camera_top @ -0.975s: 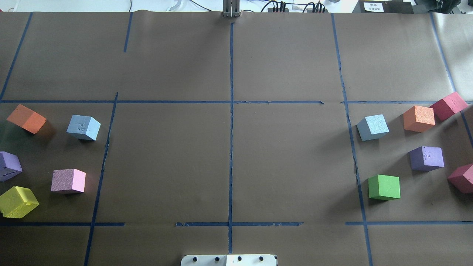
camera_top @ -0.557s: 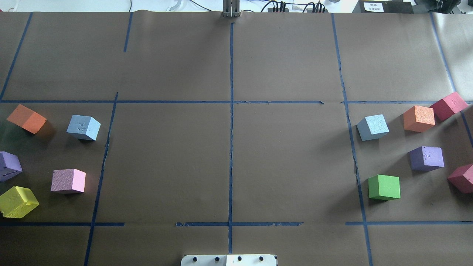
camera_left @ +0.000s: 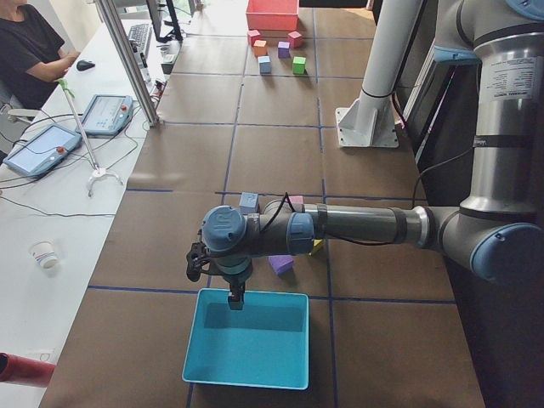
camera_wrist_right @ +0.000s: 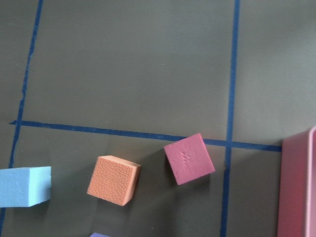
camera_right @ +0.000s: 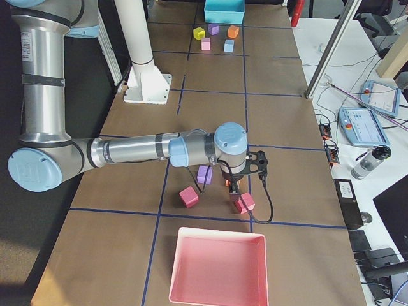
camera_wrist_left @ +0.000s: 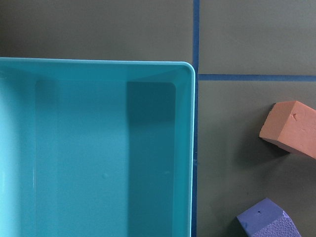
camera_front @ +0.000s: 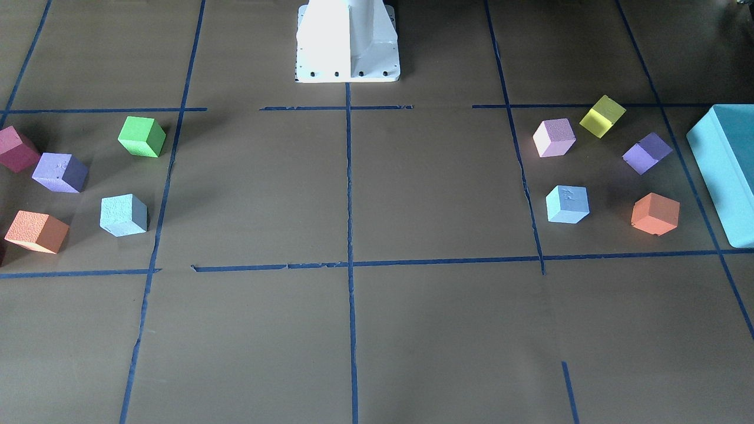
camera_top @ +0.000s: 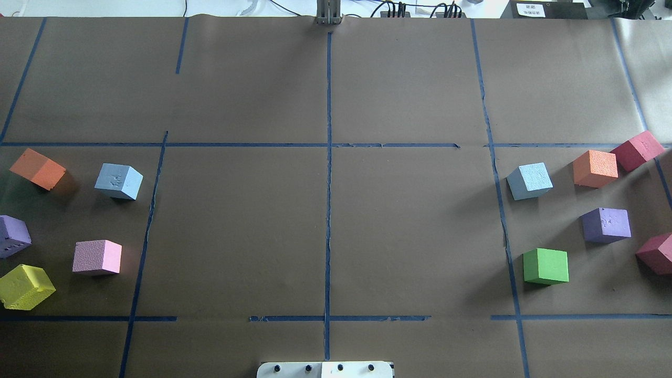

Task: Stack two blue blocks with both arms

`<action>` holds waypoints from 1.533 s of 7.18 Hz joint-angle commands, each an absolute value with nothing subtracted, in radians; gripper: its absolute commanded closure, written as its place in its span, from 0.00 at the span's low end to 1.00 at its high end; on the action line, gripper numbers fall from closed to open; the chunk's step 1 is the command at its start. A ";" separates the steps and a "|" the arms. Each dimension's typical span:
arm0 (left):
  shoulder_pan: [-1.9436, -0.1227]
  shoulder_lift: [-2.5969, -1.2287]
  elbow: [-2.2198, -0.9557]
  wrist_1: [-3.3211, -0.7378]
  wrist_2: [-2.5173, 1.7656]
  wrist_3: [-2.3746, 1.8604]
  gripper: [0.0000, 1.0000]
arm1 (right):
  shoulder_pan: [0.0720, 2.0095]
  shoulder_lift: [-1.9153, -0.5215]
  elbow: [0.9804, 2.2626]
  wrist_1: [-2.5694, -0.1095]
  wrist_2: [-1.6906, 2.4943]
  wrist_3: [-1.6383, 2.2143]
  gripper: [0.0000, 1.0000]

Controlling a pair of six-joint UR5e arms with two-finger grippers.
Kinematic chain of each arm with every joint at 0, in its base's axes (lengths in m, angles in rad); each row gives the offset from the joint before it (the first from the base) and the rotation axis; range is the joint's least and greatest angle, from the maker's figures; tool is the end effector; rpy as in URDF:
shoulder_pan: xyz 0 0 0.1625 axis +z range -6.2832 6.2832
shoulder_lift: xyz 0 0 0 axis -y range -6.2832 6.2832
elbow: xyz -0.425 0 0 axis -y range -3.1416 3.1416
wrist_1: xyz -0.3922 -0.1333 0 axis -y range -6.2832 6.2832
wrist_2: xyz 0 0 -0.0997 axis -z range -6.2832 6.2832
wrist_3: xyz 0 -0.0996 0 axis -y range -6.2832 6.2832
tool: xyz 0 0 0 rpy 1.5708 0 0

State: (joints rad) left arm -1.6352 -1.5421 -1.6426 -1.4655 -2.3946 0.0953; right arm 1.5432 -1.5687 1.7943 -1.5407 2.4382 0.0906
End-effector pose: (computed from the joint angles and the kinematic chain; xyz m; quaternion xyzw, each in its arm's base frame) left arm -0.0907 -0.4701 0.6442 0.0035 0.4012 0.0017 0.9160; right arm 0.0436 -0.4973 0.5369 0.0909 -0.4229 -0.0252 0.9013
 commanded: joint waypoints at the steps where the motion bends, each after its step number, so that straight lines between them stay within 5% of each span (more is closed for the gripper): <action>1: -1.635 -1.542 -1.651 -1.466 -2.395 0.095 0.00 | 1.404 -1.520 1.833 -1.534 2.448 0.281 0.00; 6: -1.641 -1.545 -1.677 -1.463 -2.393 0.087 0.00 | 1.015 -1.463 1.769 -1.245 2.223 0.704 0.00; 11: -1.643 -1.546 -1.697 -1.456 -2.395 0.086 0.00 | 0.887 -1.414 1.672 -1.226 2.125 0.703 0.00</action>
